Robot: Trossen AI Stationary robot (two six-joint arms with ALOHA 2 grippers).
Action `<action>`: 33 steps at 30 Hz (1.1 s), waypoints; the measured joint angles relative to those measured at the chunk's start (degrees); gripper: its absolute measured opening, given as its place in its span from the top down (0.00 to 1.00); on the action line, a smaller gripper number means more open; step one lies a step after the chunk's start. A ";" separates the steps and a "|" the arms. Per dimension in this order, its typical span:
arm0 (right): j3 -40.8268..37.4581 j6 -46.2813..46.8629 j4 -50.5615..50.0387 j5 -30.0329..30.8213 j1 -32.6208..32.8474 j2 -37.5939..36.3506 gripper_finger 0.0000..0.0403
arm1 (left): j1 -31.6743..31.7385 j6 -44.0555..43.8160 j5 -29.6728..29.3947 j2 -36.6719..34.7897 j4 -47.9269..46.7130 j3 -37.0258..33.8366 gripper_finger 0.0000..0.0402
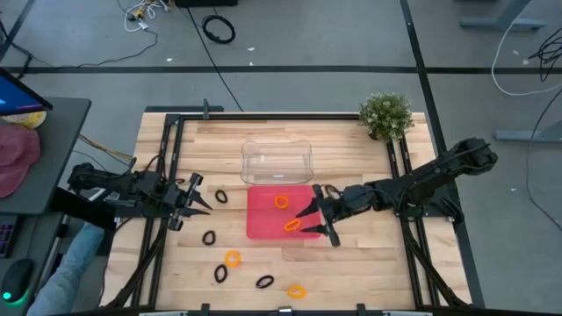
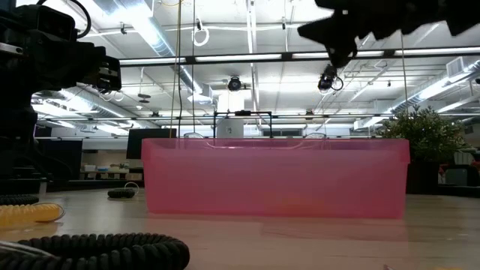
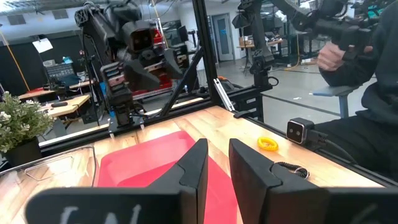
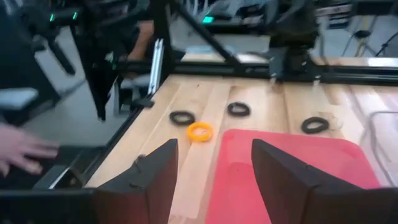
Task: Sort spring keychains
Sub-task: Put the right orange spring keychain into the pink bin
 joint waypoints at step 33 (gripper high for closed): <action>42.97 -7.19 -50.25 19.28 22.75 19.51 0.48 | 0.00 0.00 0.00 0.00 -0.02 0.00 0.83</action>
